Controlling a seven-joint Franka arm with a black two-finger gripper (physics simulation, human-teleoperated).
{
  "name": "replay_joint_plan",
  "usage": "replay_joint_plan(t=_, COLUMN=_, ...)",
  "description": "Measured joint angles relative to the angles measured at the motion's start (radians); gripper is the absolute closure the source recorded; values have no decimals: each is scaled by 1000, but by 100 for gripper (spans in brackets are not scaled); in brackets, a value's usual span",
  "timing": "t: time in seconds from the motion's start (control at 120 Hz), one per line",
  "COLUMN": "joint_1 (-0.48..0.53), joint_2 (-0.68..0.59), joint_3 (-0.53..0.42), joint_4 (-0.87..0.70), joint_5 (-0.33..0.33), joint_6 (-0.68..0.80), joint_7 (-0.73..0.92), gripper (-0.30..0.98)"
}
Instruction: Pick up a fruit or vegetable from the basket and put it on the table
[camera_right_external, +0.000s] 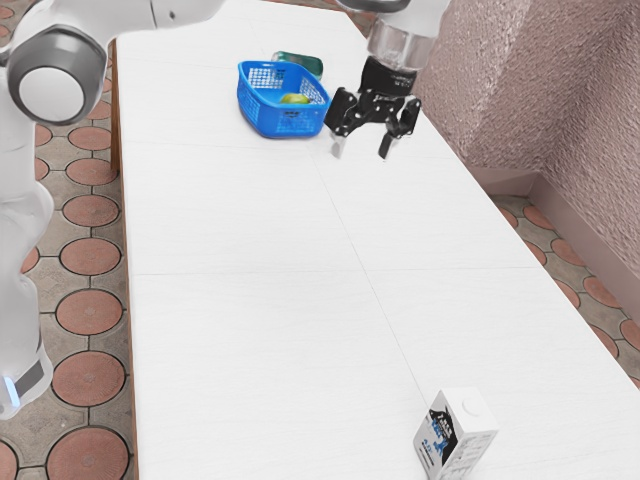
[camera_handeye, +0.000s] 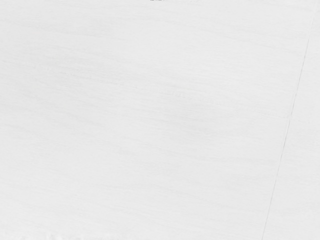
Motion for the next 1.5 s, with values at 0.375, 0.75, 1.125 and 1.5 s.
replay_joint_plan(t=0.375, joint_1=6, joint_2=-92, joint_3=14, joint_4=-8, joint_5=7, joint_6=-51, joint_7=-268, gripper=0)
replay_joint_plan(t=0.75, joint_1=564, joint_2=-243, joint_3=-100, joint_4=-9, joint_5=125, joint_6=-87, joint_7=-234, gripper=0)
replay_joint_plan(t=1.125, joint_1=725, joint_2=-150, joint_3=-100, joint_4=-12, joint_5=153, joint_6=-70, joint_7=235, gripper=0)
replay_joint_plan(t=1.5, joint_1=756, joint_2=-52, joint_3=-100, joint_4=-49, joint_5=212, joint_6=45, joint_7=1059, gripper=0)
